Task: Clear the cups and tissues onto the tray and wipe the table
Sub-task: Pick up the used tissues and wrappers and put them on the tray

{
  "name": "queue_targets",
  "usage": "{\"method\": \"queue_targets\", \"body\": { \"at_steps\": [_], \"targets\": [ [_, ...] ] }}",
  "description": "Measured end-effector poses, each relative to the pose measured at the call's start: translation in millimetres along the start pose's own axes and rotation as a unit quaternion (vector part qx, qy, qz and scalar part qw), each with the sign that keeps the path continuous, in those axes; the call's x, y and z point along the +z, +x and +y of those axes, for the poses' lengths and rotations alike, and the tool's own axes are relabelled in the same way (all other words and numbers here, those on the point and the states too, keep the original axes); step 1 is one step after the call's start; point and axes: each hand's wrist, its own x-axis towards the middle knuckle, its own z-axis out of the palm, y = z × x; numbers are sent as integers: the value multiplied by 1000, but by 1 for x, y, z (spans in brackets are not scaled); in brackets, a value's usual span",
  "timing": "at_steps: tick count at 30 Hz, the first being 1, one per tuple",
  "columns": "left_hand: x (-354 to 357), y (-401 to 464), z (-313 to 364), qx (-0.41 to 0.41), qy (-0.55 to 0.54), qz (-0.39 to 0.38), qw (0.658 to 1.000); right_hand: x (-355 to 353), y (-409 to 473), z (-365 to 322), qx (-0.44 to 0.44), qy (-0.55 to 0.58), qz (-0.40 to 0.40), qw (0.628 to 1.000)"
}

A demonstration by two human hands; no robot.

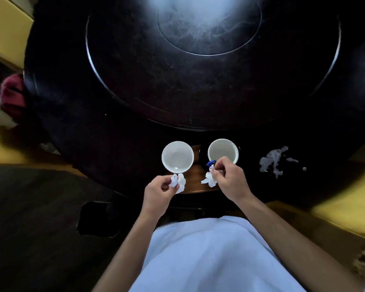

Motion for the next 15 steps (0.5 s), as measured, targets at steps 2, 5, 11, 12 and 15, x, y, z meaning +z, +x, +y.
{"method": "queue_targets", "body": {
  "at_steps": [2, 5, 11, 12, 15],
  "targets": [
    [-7, 6, -8, -5, 16, -23, 1000, 11, -5, -3, 21, -11, 23, 999],
    [-14, 17, -18, 12, 46, -64, 997, 31, -14, -7, 60, -14, 43, 997],
    [-19, 35, -31, 65, 110, -131, 983, 66, -27, -6, 152, -55, 101, 982],
    [-18, 38, -33, 70, 121, -135, 981, 71, -28, -6, 165, -58, 102, 979],
    [-13, 42, -36, 62, 129, -135, 981, 83, -26, -6, 176, -53, 99, 978]
  ]
}}
